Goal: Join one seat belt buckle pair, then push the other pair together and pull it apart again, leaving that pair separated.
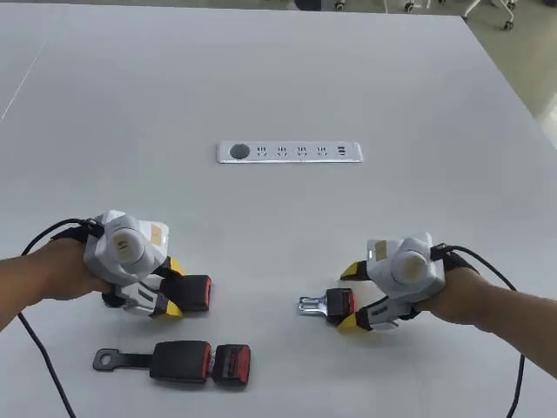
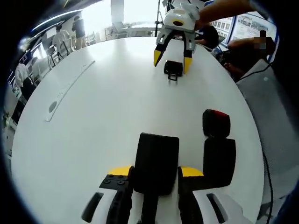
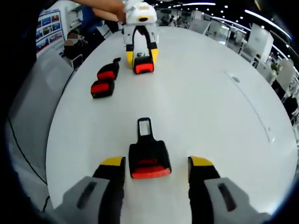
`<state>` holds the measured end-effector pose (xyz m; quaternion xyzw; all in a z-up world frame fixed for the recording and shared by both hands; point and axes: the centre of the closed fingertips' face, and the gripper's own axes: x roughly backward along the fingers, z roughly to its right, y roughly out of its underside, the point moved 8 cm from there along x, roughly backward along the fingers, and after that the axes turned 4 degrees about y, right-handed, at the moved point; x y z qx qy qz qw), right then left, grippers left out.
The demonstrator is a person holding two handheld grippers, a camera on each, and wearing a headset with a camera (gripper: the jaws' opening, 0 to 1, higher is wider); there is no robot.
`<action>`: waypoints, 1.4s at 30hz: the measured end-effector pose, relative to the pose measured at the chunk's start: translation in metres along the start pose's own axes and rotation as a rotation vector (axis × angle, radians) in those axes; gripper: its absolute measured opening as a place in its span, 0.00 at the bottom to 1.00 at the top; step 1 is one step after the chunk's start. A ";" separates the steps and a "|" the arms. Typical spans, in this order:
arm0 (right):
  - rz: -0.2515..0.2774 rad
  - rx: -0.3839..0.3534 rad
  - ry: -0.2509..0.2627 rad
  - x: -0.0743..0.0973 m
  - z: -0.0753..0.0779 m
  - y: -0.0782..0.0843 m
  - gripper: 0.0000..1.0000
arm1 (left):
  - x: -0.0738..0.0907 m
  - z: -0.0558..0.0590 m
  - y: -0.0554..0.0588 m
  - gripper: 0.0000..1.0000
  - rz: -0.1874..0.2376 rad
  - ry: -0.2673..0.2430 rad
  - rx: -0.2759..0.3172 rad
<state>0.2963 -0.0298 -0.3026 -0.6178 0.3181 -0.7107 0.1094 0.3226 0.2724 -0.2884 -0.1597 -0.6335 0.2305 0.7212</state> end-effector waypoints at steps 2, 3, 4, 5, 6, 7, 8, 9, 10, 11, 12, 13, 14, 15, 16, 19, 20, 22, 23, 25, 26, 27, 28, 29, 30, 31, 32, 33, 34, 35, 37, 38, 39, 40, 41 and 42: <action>0.016 -0.002 0.035 0.005 0.003 0.000 0.58 | 0.001 0.006 -0.001 0.54 0.000 0.011 0.001; 0.010 0.014 0.084 0.008 0.007 0.002 0.58 | 0.002 0.008 -0.002 0.60 0.013 0.000 0.027; 0.014 -0.004 0.117 0.011 0.009 0.002 0.60 | 0.004 0.007 -0.003 0.65 0.037 -0.021 0.049; 0.047 -0.035 0.153 0.013 0.010 0.001 0.65 | 0.009 0.005 -0.005 0.67 0.070 -0.043 0.081; 0.074 -0.065 0.169 0.015 0.011 0.001 0.70 | 0.012 0.005 -0.007 0.69 0.088 -0.062 0.110; 0.091 -0.093 0.187 0.018 0.010 0.001 0.73 | 0.016 0.004 -0.008 0.72 0.108 -0.081 0.134; 0.098 -0.123 0.213 0.022 0.011 0.001 0.75 | 0.021 0.004 -0.010 0.74 0.136 -0.099 0.146; 0.108 -0.145 0.237 0.025 0.011 0.001 0.76 | 0.024 0.003 -0.010 0.77 0.145 -0.116 0.152; 0.135 -0.168 0.263 0.028 0.011 -0.001 0.77 | 0.028 0.003 -0.011 0.79 0.157 -0.140 0.170; 0.158 -0.195 0.276 0.031 0.009 -0.002 0.78 | 0.031 0.002 -0.010 0.80 0.176 -0.155 0.189; 0.176 -0.228 0.304 0.034 0.008 -0.002 0.80 | 0.036 0.002 -0.012 0.80 0.215 -0.180 0.223; 0.182 -0.234 0.331 0.037 0.007 -0.002 0.81 | 0.038 0.002 -0.011 0.80 0.227 -0.188 0.252; 0.192 -0.245 0.372 0.041 0.005 -0.002 0.83 | 0.040 0.003 -0.010 0.81 0.243 -0.199 0.292; 0.206 -0.263 0.390 0.044 0.003 -0.002 0.85 | 0.042 0.003 -0.010 0.81 0.260 -0.214 0.314; 0.219 -0.294 0.408 0.046 0.002 -0.002 0.87 | 0.047 0.005 -0.012 0.81 0.301 -0.243 0.334; 0.260 -0.356 0.460 0.057 -0.005 -0.003 0.87 | 0.054 0.012 -0.013 0.84 0.411 -0.283 0.413; 0.281 -0.388 0.483 0.060 -0.008 -0.003 0.87 | 0.056 0.016 -0.010 0.86 0.414 -0.301 0.441; 0.277 -0.399 0.507 0.065 -0.013 -0.002 0.89 | 0.059 0.024 -0.007 0.89 0.422 -0.319 0.465; 0.298 -0.420 0.518 0.067 -0.017 -0.003 0.90 | 0.060 0.024 -0.006 0.90 0.437 -0.329 0.480; 0.311 -0.434 0.531 0.072 -0.026 -0.005 0.92 | 0.065 0.034 -0.005 0.89 0.485 -0.358 0.515; 0.311 -0.434 0.544 0.074 -0.029 -0.005 0.93 | 0.068 0.037 -0.003 0.89 0.494 -0.377 0.525; 0.318 -0.441 0.553 0.077 -0.033 -0.005 0.94 | 0.070 0.038 -0.001 0.90 0.495 -0.392 0.533; 0.323 -0.453 0.555 0.079 -0.036 -0.006 0.94 | 0.071 0.040 0.001 0.91 0.495 -0.400 0.538; 0.331 -0.469 0.563 0.082 -0.041 -0.007 0.94 | 0.074 0.045 0.002 0.91 0.503 -0.412 0.540; 0.340 -0.475 0.566 0.084 -0.044 -0.008 0.94 | 0.077 0.049 0.003 0.91 0.525 -0.429 0.549; 0.346 -0.478 0.566 0.085 -0.048 -0.009 0.94 | 0.080 0.054 0.004 0.91 0.537 -0.437 0.559; 0.354 -0.482 0.573 0.088 -0.053 -0.010 0.94 | 0.082 0.057 0.005 0.92 0.545 -0.445 0.572; 0.361 -0.482 0.577 0.089 -0.055 -0.011 0.95 | 0.084 0.063 0.005 0.93 0.568 -0.461 0.604; 0.367 -0.482 0.579 0.091 -0.060 -0.012 0.95 | 0.085 0.067 0.005 0.95 0.585 -0.466 0.608; 0.366 -0.487 0.586 0.092 -0.062 -0.012 0.95 | 0.086 0.073 0.005 0.96 0.597 -0.480 0.607; 0.383 -0.500 0.608 0.097 -0.068 -0.014 0.96 | 0.088 0.085 0.007 0.96 0.605 -0.488 0.613; 0.391 -0.504 0.613 0.099 -0.070 -0.014 0.96 | 0.088 0.089 0.008 0.96 0.605 -0.489 0.618; 0.403 -0.511 0.618 0.102 -0.074 -0.015 0.96 | 0.089 0.096 0.009 0.96 0.605 -0.494 0.622; 0.412 -0.513 0.619 0.103 -0.077 -0.016 0.97 | 0.090 0.102 0.012 0.96 0.617 -0.504 0.626; 0.422 -0.517 0.622 0.105 -0.083 -0.016 0.97 | 0.092 0.108 0.013 0.96 0.630 -0.512 0.633; 0.427 -0.518 0.625 0.106 -0.086 -0.017 0.97 | 0.093 0.115 0.016 0.96 0.645 -0.521 0.647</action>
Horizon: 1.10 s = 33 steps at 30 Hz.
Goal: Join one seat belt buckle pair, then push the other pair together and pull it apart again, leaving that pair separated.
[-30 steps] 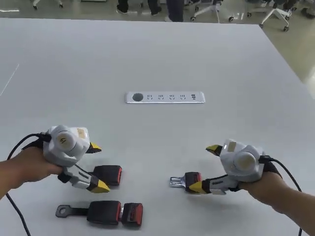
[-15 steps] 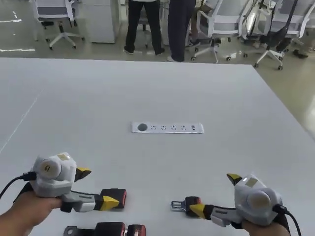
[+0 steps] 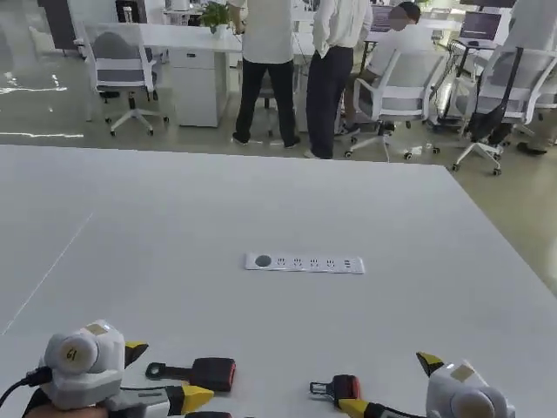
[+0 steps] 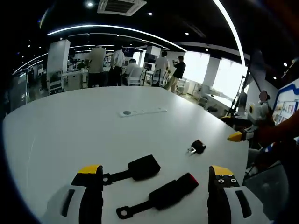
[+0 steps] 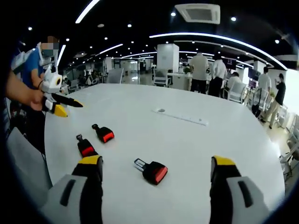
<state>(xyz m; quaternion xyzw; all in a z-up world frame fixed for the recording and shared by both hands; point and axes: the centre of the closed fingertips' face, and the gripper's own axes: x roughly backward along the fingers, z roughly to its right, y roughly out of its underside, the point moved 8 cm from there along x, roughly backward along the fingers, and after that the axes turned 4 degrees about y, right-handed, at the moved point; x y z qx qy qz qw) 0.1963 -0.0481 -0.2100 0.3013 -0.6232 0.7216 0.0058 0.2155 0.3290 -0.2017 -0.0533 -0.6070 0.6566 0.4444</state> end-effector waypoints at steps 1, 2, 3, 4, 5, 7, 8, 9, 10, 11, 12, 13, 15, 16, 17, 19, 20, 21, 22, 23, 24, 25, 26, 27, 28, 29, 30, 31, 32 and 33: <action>0.002 -0.003 0.001 0.003 -0.002 0.000 0.97 | 0.005 0.002 0.003 0.97 0.005 -0.005 0.010; 0.005 -0.007 0.004 0.008 -0.005 0.001 0.97 | 0.013 0.006 0.006 0.97 0.023 -0.015 0.017; 0.010 -0.007 0.007 0.012 -0.006 0.001 0.97 | 0.018 0.008 0.008 0.97 0.041 -0.018 0.012; 0.017 -0.005 0.008 0.016 -0.009 0.001 0.98 | 0.022 0.010 0.012 0.97 0.046 -0.020 0.012; 0.025 0.005 0.002 0.021 -0.013 0.002 0.98 | 0.029 0.013 0.019 0.97 0.036 -0.025 0.016; 0.022 0.035 -0.002 0.027 -0.017 0.005 0.98 | 0.039 0.018 0.028 0.97 0.030 -0.032 0.022; 0.018 0.034 -0.006 0.030 -0.020 0.008 0.98 | 0.043 0.020 0.031 0.97 0.032 -0.035 0.021; 0.015 0.027 -0.008 0.033 -0.021 0.010 0.98 | 0.050 0.026 0.035 0.97 0.040 -0.037 0.021; 0.017 0.017 -0.003 0.038 -0.022 0.014 0.98 | 0.054 0.029 0.038 0.97 0.041 -0.038 0.020; 0.020 0.012 -0.002 0.042 -0.023 0.015 0.98 | 0.056 0.029 0.039 0.97 0.039 -0.043 0.017; 0.018 0.008 -0.001 0.047 -0.025 0.018 0.98 | 0.060 0.031 0.044 0.97 0.031 -0.047 0.015; 0.014 0.007 0.000 0.049 -0.026 0.020 0.98 | 0.064 0.032 0.048 0.96 0.026 -0.046 0.016; -0.003 0.010 -0.001 0.054 -0.028 0.027 0.98 | 0.069 0.034 0.053 0.96 0.017 -0.044 0.020; -0.008 0.006 -0.004 0.058 -0.029 0.030 0.98 | 0.074 0.035 0.057 0.96 0.012 -0.045 0.020; -0.007 0.005 -0.004 0.060 -0.030 0.031 0.98 | 0.076 0.035 0.058 0.96 0.010 -0.046 0.022; -0.008 0.008 -0.001 0.065 -0.033 0.034 0.98 | 0.081 0.038 0.060 0.96 0.003 -0.047 0.020; -0.011 0.011 -0.002 0.067 -0.034 0.036 0.98 | 0.084 0.039 0.061 0.96 -0.005 -0.049 0.019; -0.015 0.012 -0.005 0.068 -0.036 0.038 0.98 | 0.086 0.040 0.062 0.96 -0.006 -0.047 0.022; -0.018 0.015 -0.009 0.069 -0.037 0.040 0.98 | 0.088 0.040 0.062 0.96 -0.004 -0.043 0.026; -0.027 0.017 -0.012 0.070 -0.039 0.042 0.98 | 0.091 0.042 0.060 0.95 0.003 -0.043 0.029; -0.035 0.018 -0.011 0.071 -0.040 0.044 0.98 | 0.092 0.043 0.060 0.95 0.008 -0.048 0.027; -0.036 0.014 -0.011 0.072 -0.041 0.045 0.98 | 0.094 0.044 0.059 0.95 0.011 -0.052 0.026; -0.034 0.011 -0.012 0.072 -0.041 0.046 0.98 | 0.094 0.044 0.059 0.95 0.012 -0.051 0.028; -0.033 0.013 -0.011 0.073 -0.042 0.045 0.98 | 0.096 0.045 0.060 0.95 0.014 -0.049 0.034; -0.033 0.016 -0.015 0.074 -0.042 0.045 0.98 | 0.096 0.046 0.061 0.95 0.017 -0.046 0.037; -0.034 0.025 -0.030 0.075 -0.044 0.045 0.97 | 0.097 0.046 0.063 0.95 0.018 -0.046 0.040; -0.035 0.030 -0.034 0.076 -0.045 0.045 0.97 | 0.098 0.047 0.064 0.95 0.009 -0.050 0.044; -0.038 0.031 -0.032 0.077 -0.045 0.045 0.97 | 0.100 0.047 0.065 0.95 0.006 -0.051 0.040; -0.039 0.029 -0.030 0.077 -0.044 0.046 0.97 | 0.101 0.048 0.066 0.95 0.007 -0.050 0.034; -0.041 0.023 -0.027 0.078 -0.044 0.047 0.97 | 0.102 0.047 0.067 0.95 0.005 -0.048 0.034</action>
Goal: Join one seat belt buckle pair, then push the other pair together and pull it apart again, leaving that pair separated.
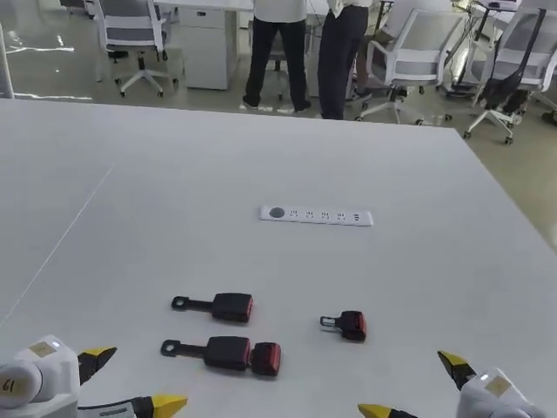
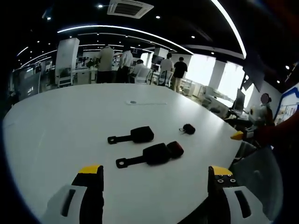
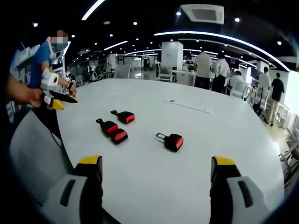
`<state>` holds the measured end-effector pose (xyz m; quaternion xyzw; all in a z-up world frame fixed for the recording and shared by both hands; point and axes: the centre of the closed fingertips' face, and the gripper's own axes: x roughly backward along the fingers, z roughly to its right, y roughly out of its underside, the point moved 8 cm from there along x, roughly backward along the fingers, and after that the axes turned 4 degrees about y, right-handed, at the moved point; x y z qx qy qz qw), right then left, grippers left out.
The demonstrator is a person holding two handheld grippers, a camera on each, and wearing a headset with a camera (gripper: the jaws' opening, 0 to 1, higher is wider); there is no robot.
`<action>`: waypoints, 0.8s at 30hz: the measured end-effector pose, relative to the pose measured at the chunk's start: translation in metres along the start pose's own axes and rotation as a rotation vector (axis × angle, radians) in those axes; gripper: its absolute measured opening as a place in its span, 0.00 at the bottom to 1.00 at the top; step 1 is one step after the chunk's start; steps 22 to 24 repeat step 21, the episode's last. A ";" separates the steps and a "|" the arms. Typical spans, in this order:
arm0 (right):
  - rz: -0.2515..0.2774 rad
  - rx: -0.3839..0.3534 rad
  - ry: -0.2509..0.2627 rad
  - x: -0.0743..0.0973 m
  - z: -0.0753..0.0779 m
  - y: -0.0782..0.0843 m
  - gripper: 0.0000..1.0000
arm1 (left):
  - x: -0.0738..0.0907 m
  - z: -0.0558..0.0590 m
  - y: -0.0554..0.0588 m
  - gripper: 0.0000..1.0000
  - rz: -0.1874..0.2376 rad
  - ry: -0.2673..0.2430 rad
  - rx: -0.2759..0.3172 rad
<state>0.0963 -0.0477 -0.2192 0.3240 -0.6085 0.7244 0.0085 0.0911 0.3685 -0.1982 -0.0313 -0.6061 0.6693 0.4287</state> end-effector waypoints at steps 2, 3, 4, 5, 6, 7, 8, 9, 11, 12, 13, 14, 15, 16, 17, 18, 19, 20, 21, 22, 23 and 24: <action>-0.001 -0.009 0.007 0.001 0.001 0.002 0.97 | 0.001 -0.001 0.001 0.95 -0.004 -0.003 -0.001; -0.004 -0.010 0.010 0.001 0.001 0.003 0.97 | 0.002 -0.002 0.001 0.95 -0.003 -0.005 -0.003; -0.005 -0.009 0.010 0.001 0.001 0.003 0.97 | 0.002 -0.002 0.001 0.95 -0.003 -0.005 -0.002; -0.009 -0.006 0.011 0.002 0.000 0.003 0.97 | 0.002 -0.001 0.001 0.95 -0.003 -0.003 -0.003; -0.011 -0.007 0.011 0.002 0.000 0.004 0.97 | 0.002 -0.001 0.001 0.95 -0.005 -0.002 -0.008; -0.013 -0.011 0.012 0.002 0.000 0.004 0.97 | 0.002 -0.001 0.000 0.95 -0.007 -0.001 -0.021; -0.015 -0.012 0.012 0.002 0.000 0.005 0.97 | 0.002 -0.001 -0.001 0.95 -0.012 0.000 -0.030; -0.018 -0.011 0.013 0.002 0.000 0.005 0.97 | 0.002 -0.001 -0.001 0.95 -0.013 0.002 -0.033; -0.028 -0.005 0.012 0.001 -0.001 0.007 0.97 | 0.001 0.000 -0.002 0.95 -0.016 0.003 -0.041; -0.030 -0.005 0.009 0.001 -0.002 0.007 0.97 | 0.001 0.000 -0.002 0.95 -0.017 0.004 -0.042; -0.029 -0.005 0.007 0.001 -0.002 0.008 0.97 | 0.000 -0.001 -0.001 0.95 -0.019 0.005 -0.040; -0.031 -0.002 0.004 0.000 -0.004 0.009 0.97 | 0.000 0.000 0.000 0.95 -0.022 0.006 -0.036; -0.035 -0.001 0.003 0.000 -0.005 0.009 0.97 | 0.000 0.000 0.000 0.95 -0.024 0.006 -0.035; -0.035 -0.002 0.002 0.000 -0.006 0.009 0.97 | 0.000 0.001 0.000 0.95 -0.024 0.007 -0.036; -0.035 -0.005 -0.002 0.000 -0.007 0.010 0.97 | 0.000 0.001 0.000 0.95 -0.022 0.009 -0.039; -0.036 -0.007 -0.001 0.000 -0.008 0.010 0.96 | -0.001 -0.002 0.000 0.95 -0.021 0.009 -0.038; -0.036 -0.007 0.000 0.000 -0.008 0.011 0.96 | -0.002 -0.003 0.001 0.95 -0.020 0.008 -0.038; -0.035 -0.012 -0.001 0.000 -0.008 0.011 0.96 | -0.004 -0.007 0.002 0.95 -0.016 0.008 -0.037; -0.035 -0.014 -0.002 0.000 -0.009 0.011 0.96 | -0.004 -0.010 0.002 0.95 -0.015 0.008 -0.036; -0.035 -0.014 -0.002 0.000 -0.009 0.011 0.96 | -0.004 -0.010 0.002 0.95 -0.015 0.008 -0.036; -0.035 -0.014 -0.002 0.000 -0.009 0.011 0.96 | -0.004 -0.010 0.002 0.95 -0.015 0.008 -0.036; -0.035 -0.014 -0.002 0.000 -0.009 0.011 0.96 | -0.004 -0.010 0.002 0.95 -0.015 0.008 -0.036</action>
